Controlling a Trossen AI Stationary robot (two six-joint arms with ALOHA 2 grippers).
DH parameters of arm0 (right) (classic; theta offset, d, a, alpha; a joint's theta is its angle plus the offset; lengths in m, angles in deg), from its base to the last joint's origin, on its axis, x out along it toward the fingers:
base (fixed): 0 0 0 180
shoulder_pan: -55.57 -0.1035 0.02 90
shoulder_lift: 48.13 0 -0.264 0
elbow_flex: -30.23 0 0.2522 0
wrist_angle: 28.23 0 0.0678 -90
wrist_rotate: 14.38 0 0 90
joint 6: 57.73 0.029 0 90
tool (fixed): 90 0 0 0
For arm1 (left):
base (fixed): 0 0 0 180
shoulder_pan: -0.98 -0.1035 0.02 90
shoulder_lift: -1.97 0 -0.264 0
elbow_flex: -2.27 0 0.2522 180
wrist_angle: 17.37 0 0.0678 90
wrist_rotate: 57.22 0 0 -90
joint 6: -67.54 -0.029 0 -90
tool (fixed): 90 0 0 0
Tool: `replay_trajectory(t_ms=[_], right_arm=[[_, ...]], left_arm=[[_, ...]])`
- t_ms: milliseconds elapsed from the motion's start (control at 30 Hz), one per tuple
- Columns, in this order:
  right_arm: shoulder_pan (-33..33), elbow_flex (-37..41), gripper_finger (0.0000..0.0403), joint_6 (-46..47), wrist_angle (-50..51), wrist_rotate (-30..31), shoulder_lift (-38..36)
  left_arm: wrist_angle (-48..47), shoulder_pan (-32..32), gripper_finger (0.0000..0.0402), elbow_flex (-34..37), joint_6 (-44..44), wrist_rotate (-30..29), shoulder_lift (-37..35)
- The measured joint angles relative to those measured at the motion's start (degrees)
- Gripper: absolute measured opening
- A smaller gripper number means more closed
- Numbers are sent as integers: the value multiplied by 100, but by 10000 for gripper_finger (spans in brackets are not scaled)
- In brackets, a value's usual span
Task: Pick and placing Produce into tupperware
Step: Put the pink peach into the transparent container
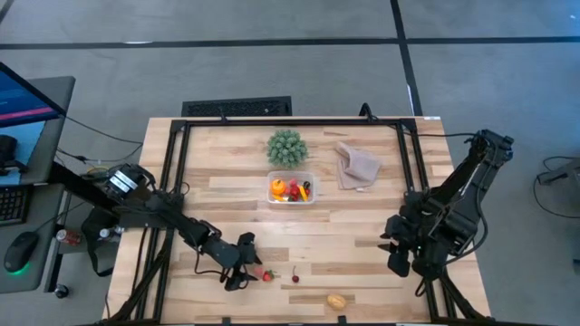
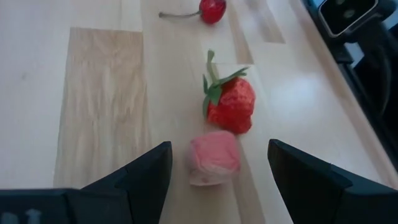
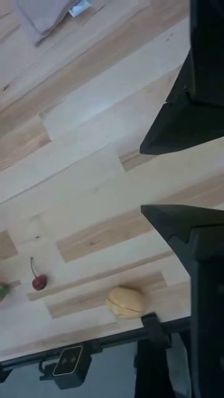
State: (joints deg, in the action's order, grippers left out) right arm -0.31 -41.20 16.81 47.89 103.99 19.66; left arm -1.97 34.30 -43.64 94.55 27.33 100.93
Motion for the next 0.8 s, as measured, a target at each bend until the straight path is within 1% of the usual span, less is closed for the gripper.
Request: replay_trajectory(t_ms=[133, 200, 267, 467, 567, 700, 800], right_arm=[[0, 0, 133, -5, 30, 4, 2], [1, 0, 132, -11, 49, 9, 2], [0, 0, 133, -10, 63, 23, 2], [2, 2, 130, -105, 71, 39, 2], [9, 2, 128, -105, 122, 54, 2], [9, 2, 128, -105, 155, 179, 2], [10, 2, 127, -105, 173, 224, 2]], left_arm=[[12, 0, 254, -53, 66, -5, 113], [3, 0, 246, -54, 118, -29, 127], [-12, 0, 229, -56, 123, -64, 127], [-33, -9, 158, -53, 130, -89, 131], [-36, -7, 131, -53, 134, -51, 135], [-34, -5, 111, -53, 174, -39, 135], [-33, -4, 108, -53, 263, -42, 135]])
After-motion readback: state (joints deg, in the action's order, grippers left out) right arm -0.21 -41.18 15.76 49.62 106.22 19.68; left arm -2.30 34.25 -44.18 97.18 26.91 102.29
